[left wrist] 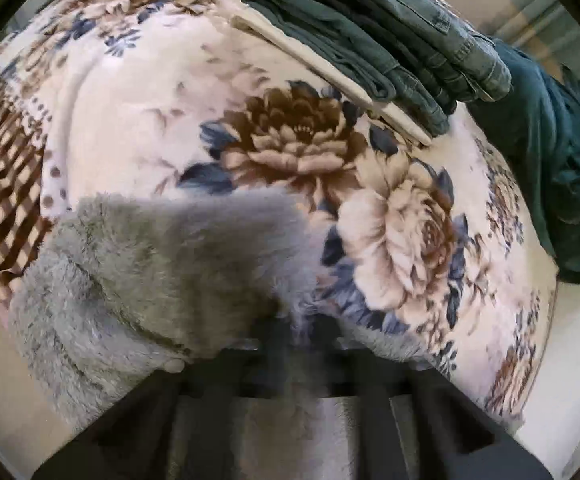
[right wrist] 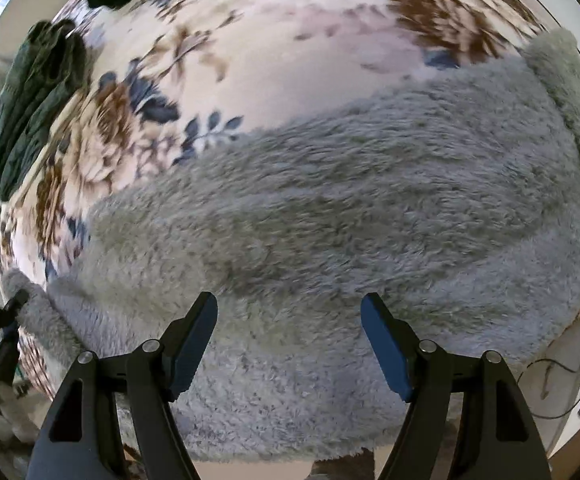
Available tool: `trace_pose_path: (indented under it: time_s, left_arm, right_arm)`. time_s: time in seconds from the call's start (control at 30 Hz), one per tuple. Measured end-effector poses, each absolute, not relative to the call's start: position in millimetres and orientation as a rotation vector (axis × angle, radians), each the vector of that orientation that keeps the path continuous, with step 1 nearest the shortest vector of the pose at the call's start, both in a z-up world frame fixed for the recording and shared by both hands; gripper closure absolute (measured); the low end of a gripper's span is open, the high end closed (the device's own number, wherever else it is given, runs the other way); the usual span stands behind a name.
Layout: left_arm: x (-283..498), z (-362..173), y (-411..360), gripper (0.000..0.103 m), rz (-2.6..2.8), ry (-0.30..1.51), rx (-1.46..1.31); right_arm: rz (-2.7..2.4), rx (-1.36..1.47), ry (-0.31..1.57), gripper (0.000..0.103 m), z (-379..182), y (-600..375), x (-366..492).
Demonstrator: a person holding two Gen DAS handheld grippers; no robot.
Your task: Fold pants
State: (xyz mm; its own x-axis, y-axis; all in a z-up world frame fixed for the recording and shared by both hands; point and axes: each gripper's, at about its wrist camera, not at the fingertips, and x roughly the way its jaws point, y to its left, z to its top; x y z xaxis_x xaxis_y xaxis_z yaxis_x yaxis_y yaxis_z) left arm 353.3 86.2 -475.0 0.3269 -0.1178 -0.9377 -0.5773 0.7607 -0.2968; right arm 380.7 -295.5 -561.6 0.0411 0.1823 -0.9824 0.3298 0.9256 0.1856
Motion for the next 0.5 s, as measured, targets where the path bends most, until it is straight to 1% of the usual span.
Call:
trace_pose_path:
  time_s: [0.1,0.17,0.23,0.33,0.4,0.43,0.47,0.5]
  left_arm:
    - [304.0,-452.1,99.0,0.099,0.323,1.114,-0.648]
    - [259.1,-446.4,119.1,0.099,0.381,1.103,-0.678]
    - [218.4,-453.4,143.2,0.099,0.471,1.114,-0.753]
    - [166.0,-481.9,174.4,0.099,0.592,1.128,-0.923]
    - [148.0,-493.1,179.8,0.095,0.586,1.105,-1.032]
    - [143.8,-493.3,178.3,0.095,0.58,1.087,-1.061]
    - [141.7,-492.0,176.3,0.092,0.57,1.072,-1.081]
    - [140.7,-489.4,172.9,0.082,0.564,1.055,-1.096]
  right_arm:
    - [-0.088,0.392,1.565,0.027,-561.5,-290.7,372.6]
    - [-0.064,0.382,1.592,0.027,-563.9,-284.6,364.2]
    - [-0.04,0.361,1.612,0.027,-566.3,-276.9,355.4]
    - [-0.001,0.347,1.648,0.027,-568.9,-268.4,336.4]
    - [0.009,0.394,1.662,0.027,-568.1,-269.8,321.1]
    - [-0.002,0.427,1.664,0.027,-567.8,-273.3,313.9]
    - [-0.022,0.458,1.662,0.027,-567.9,-278.2,306.7]
    - [-0.055,0.512,1.659,0.027,-568.2,-287.1,298.7]
